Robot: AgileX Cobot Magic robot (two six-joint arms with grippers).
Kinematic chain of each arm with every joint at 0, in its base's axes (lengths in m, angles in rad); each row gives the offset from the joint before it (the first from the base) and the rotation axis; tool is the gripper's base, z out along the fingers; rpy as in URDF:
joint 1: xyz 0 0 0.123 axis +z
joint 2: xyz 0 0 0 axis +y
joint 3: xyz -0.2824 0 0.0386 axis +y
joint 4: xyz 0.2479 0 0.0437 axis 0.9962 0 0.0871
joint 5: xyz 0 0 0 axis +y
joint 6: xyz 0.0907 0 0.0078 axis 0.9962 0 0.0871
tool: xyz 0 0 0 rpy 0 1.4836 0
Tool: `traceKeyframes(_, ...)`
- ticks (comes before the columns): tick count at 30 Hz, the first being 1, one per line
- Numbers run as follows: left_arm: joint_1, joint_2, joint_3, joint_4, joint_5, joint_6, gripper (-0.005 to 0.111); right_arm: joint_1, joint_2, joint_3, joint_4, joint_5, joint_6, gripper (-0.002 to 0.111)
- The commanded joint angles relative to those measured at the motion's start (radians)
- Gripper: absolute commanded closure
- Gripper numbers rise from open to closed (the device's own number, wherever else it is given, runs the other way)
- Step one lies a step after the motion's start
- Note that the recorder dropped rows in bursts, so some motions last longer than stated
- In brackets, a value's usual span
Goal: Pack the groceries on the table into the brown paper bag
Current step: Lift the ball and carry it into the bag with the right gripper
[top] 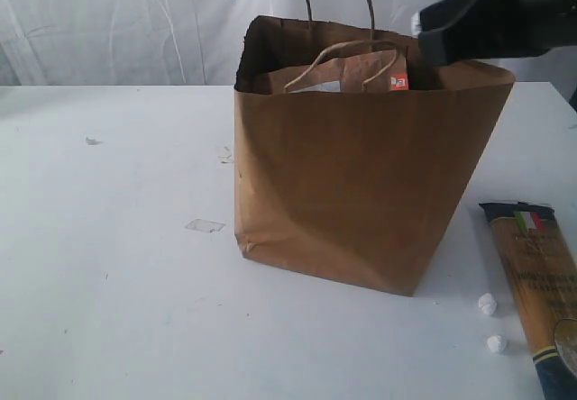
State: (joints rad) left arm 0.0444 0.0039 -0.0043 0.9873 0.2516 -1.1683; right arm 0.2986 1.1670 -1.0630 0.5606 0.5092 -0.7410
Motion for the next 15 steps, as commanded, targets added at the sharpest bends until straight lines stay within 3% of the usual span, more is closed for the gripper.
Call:
traceKeyframes(1, -0.007, -0.004, 0.004, 0.016, 0.002, -0.002, 0.107, 0.0, 0.026, -0.011, 0.116, 0.003, -0.134, 0.108)
traceKeyframes(9, -0.007, -0.004, 0.004, 0.016, 0.002, -0.002, 0.107, -0.004, 0.117, -0.011, 0.116, -0.015, -0.133, 0.108)
traceKeyframes(15, -0.007, -0.004, 0.004, 0.016, 0.002, -0.002, 0.107, -0.004, 0.136, -0.011, 0.115, -0.04, -0.13, 0.087)
